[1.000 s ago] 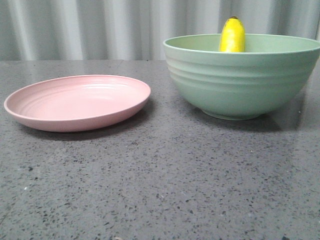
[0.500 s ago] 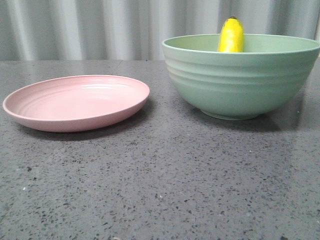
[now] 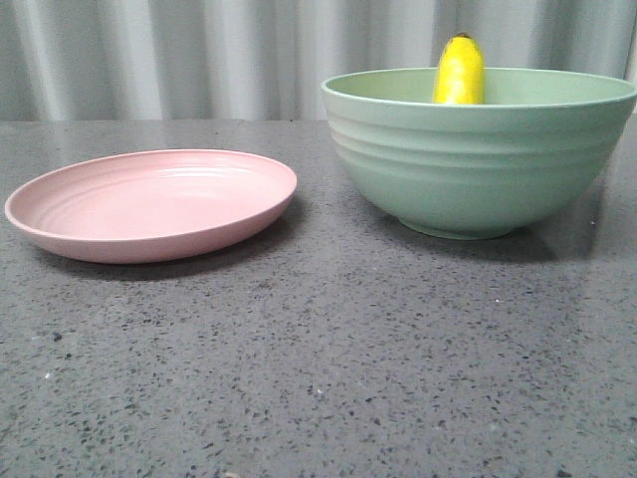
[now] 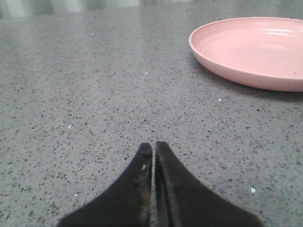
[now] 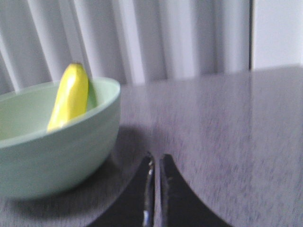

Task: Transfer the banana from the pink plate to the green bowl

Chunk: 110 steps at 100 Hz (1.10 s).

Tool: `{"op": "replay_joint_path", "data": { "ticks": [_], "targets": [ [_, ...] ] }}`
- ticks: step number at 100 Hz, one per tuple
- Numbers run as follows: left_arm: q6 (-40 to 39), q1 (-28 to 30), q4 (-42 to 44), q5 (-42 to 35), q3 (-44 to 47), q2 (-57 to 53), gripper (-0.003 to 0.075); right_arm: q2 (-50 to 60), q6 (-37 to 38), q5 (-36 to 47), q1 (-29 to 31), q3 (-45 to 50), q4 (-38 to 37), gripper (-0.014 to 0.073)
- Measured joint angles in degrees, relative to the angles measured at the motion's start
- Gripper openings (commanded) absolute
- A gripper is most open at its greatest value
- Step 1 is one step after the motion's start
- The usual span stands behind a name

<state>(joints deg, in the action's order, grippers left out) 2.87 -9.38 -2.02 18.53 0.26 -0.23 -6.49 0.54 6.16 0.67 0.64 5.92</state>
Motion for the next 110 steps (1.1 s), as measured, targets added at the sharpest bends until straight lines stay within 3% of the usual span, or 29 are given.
{"op": "replay_joint_path", "data": {
  "ticks": [46,73,110],
  "targets": [
    [0.1,0.0,0.0,0.0,0.0,0.0,-0.002,7.0,0.0,-11.2,3.3,0.0,-7.2,-0.0066],
    [0.1,0.0,0.0,0.0,0.0,0.0,-0.002,7.0,0.0,-24.4,3.3,0.0,-7.9,-0.0066],
    [0.1,0.0,0.0,0.0,0.0,0.0,-0.002,7.1,0.0,-24.7,3.3,0.0,-7.9,-0.0066]
  ]
}}
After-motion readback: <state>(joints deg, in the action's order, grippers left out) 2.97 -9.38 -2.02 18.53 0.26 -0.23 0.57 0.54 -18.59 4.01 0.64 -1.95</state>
